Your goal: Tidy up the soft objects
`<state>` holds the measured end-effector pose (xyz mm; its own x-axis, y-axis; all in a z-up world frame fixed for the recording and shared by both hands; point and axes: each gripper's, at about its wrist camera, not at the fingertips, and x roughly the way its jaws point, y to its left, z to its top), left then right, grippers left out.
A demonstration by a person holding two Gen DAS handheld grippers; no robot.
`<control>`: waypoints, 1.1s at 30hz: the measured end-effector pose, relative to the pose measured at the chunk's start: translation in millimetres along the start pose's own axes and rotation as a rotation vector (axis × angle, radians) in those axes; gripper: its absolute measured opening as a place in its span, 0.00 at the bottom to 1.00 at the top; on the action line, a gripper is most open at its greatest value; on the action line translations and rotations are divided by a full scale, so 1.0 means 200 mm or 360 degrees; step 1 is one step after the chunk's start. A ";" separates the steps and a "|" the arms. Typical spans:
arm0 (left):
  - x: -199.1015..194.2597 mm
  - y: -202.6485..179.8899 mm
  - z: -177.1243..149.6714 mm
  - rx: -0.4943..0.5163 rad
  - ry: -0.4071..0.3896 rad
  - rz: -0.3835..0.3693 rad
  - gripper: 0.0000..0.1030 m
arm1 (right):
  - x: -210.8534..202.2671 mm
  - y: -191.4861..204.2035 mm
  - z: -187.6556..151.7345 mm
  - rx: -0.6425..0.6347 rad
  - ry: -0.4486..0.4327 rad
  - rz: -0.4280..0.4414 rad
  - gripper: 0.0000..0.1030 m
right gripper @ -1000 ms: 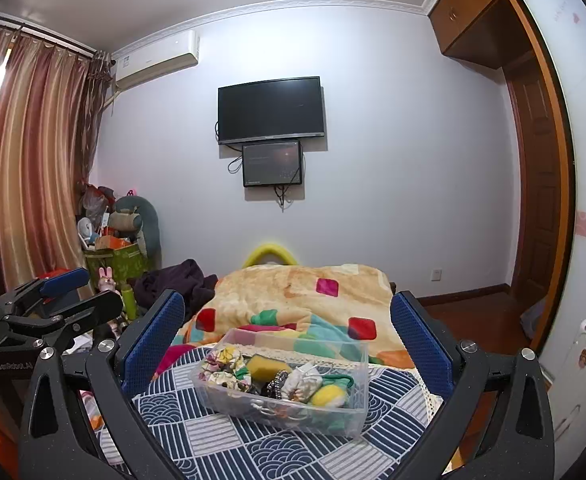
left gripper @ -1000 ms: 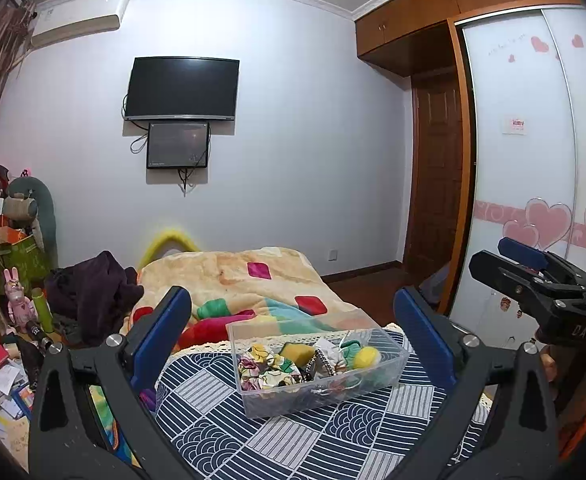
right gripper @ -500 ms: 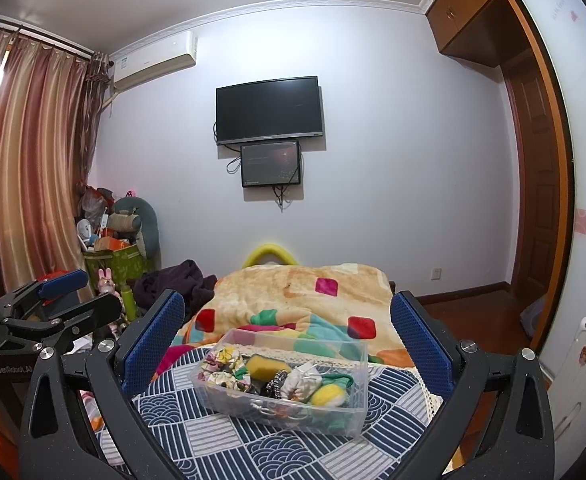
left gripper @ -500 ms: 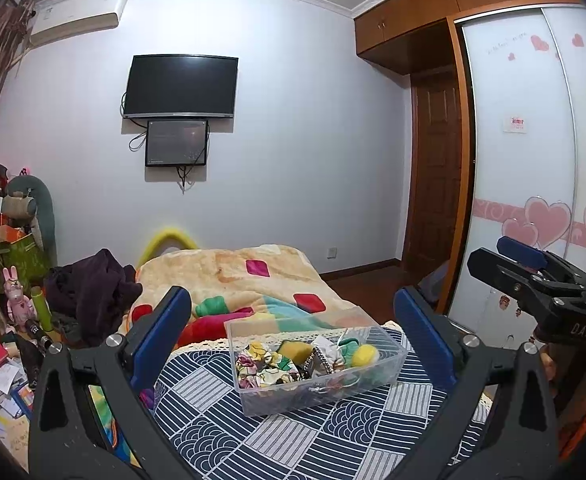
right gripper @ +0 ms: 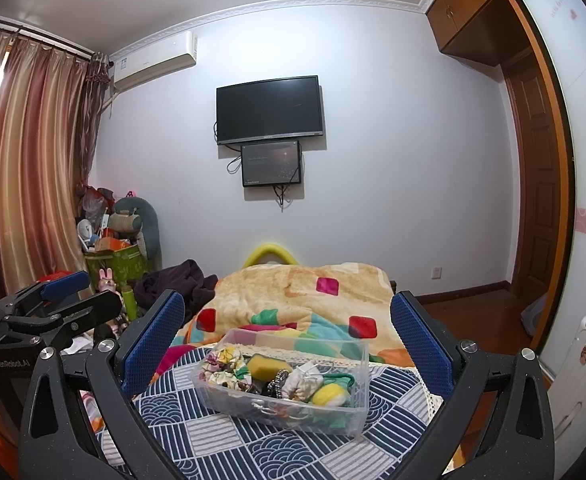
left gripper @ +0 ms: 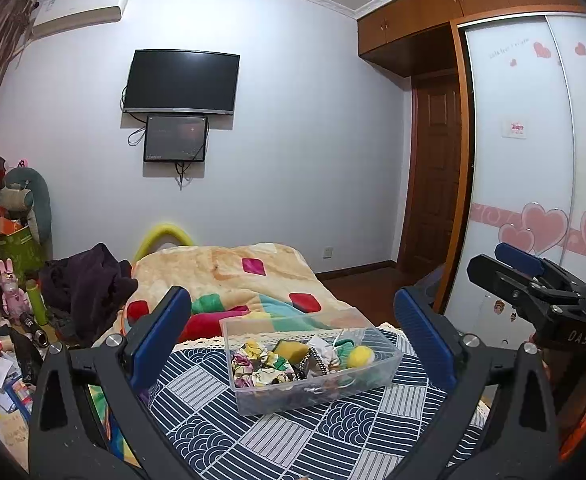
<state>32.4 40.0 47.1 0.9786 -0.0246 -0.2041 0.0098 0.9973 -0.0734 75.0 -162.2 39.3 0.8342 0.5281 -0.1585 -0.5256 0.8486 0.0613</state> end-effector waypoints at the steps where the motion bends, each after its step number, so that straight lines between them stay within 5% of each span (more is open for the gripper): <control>1: 0.00 0.00 0.00 0.0000 0.0003 -0.0003 1.00 | 0.00 0.00 0.00 0.0000 0.0001 0.0002 1.00; 33: 0.00 0.05 0.01 -0.0014 0.0060 -0.0083 1.00 | -0.01 0.03 0.00 0.0010 0.0003 -0.0017 1.00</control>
<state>33.0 50.5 48.1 0.9683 -0.0794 -0.2367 0.0586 0.9939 -0.0938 69.6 -158.6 40.4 0.8394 0.5192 -0.1610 -0.5158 0.8542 0.0657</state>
